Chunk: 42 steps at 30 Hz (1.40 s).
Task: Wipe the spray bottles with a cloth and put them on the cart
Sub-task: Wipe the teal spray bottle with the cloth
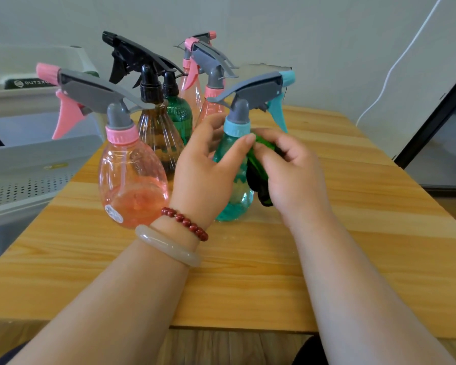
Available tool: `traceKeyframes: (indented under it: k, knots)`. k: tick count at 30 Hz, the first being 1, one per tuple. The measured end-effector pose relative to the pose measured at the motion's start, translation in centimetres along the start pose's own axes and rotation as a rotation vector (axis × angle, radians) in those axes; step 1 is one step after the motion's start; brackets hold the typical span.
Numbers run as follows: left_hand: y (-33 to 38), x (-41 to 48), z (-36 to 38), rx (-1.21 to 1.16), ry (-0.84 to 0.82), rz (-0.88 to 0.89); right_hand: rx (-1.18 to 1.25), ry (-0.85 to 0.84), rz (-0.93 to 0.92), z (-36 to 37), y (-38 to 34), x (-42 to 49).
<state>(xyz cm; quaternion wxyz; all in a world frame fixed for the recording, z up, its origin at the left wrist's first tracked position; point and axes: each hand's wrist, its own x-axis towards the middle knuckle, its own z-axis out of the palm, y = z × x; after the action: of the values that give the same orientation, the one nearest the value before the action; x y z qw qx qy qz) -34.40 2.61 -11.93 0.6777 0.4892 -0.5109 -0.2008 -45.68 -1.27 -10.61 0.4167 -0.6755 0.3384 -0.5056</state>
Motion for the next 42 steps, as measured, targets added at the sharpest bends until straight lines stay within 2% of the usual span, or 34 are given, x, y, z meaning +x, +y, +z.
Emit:
traceKeyframes:
  k: [3,4,7,9,12,15,17,19,22,24,26,30,32,35,38,42]
  knots:
    - [-0.4,0.4,-0.7,0.072,0.059,-0.005,-0.115,-0.043,0.096,0.0,0.9,-0.2]
    - [-0.3,0.4,-0.7,0.067,0.064,-0.002,-0.073,-0.021,0.125,0.2,1.0,-0.2]
    - [0.0,0.4,-0.7,0.012,0.035,-0.039,0.268,0.091,0.191,0.8,0.8,-0.2]
    - [0.2,0.3,-0.6,-0.036,0.026,-0.061,0.366,0.07,0.129,0.9,0.7,-0.1]
    - [0.3,0.2,-0.5,-0.086,0.027,-0.078,0.257,0.053,0.061,0.6,0.8,-0.1]
    - [0.6,0.1,-0.6,-0.094,0.017,-0.086,0.065,0.058,0.086,0.1,0.9,-0.1]
    - [0.5,0.2,-0.8,-0.057,-0.002,-0.085,0.074,0.062,0.166,0.1,0.7,-0.1]
    - [0.0,0.3,-0.9,0.009,-0.071,-0.082,0.183,0.096,0.169,0.1,0.3,0.0]
    - [-0.6,0.3,-0.5,0.157,-0.197,-0.092,0.326,0.122,0.055,0.3,0.1,0.3]
    - [-0.5,0.2,-0.3,0.206,-0.223,-0.12,0.176,0.12,-0.03,0.5,0.4,0.0]
    - [-0.3,0.2,-0.3,0.227,-0.223,-0.122,0.008,0.112,-0.045,0.4,0.9,-0.2]
    - [-0.2,0.2,-0.7,0.282,-0.214,-0.145,-0.145,0.066,0.084,-0.6,1.1,0.1]
    - [-0.4,0.3,-0.7,0.284,-0.206,-0.17,-0.096,0.101,0.053,-0.7,0.6,0.3]
    - [-0.3,0.2,-0.4,0.258,-0.214,-0.163,0.139,0.194,-0.057,-0.4,-0.2,0.6]
    - [-0.2,0.1,-0.1,0.234,-0.176,-0.173,0.026,0.206,-0.127,0.1,0.2,0.4]
    - [-0.2,0.2,-0.4,0.231,-0.197,-0.185,-0.105,0.119,0.008,-0.6,1.2,0.2]
